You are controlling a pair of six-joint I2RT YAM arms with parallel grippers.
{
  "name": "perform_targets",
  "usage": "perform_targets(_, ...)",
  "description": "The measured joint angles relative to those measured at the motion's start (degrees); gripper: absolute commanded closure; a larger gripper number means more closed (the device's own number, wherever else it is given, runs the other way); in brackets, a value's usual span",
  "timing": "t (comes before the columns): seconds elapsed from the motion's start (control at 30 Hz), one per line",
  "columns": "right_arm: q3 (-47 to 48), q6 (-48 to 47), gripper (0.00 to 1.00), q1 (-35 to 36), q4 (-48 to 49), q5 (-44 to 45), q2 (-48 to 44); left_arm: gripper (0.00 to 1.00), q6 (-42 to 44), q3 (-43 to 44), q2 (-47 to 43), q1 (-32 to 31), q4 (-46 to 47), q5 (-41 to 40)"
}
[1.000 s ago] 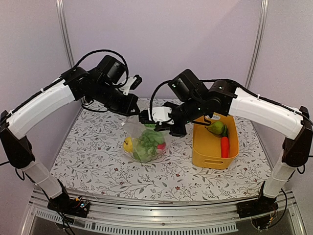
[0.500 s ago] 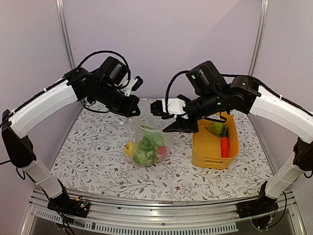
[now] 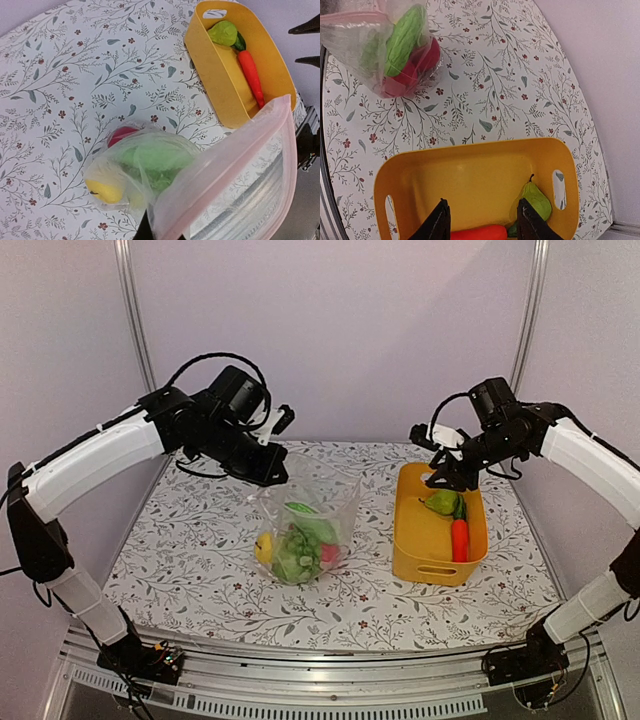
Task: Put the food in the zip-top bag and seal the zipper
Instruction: Pick up the fake vegetable from the bin.
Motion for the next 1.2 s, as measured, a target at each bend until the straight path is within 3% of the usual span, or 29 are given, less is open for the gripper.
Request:
perform_targets(0.2,-3.1,-4.37,0.46,-6.58,-1.09,5.22,5.66,1.0,0.46,-0.61,-0.02,0.0,0.48,-0.55)
perform_targets(0.3,-8.41,-8.94,0.36,-6.75,0.46,10.84,5.66,1.0,0.63,-1.31,-0.11,0.0,0.74,-0.79)
perform_targets(0.4,-14.08,-15.08,0.33,-6.75,2.4,15.93,5.55,1.0,0.68,-2.16,-0.52,0.0,1.07,-0.79)
perform_targets(0.6,-14.84,-23.3,0.26,-6.75,3.54,21.86,6.54,1.0,0.66,-2.78,-1.09,0.0,1.42,-0.74)
perform_targets(0.83,-14.38,-29.46,0.22,-6.75,4.9,28.98,14.4,1.0,0.61,-4.79,-2.6,0.0,2.03,-0.79)
perform_targets(1.2,-14.19,-32.65,0.17,-5.9,7.96,34.34,17.49,1.0,0.61,-6.54,-4.57,0.0,2.71,-0.79)
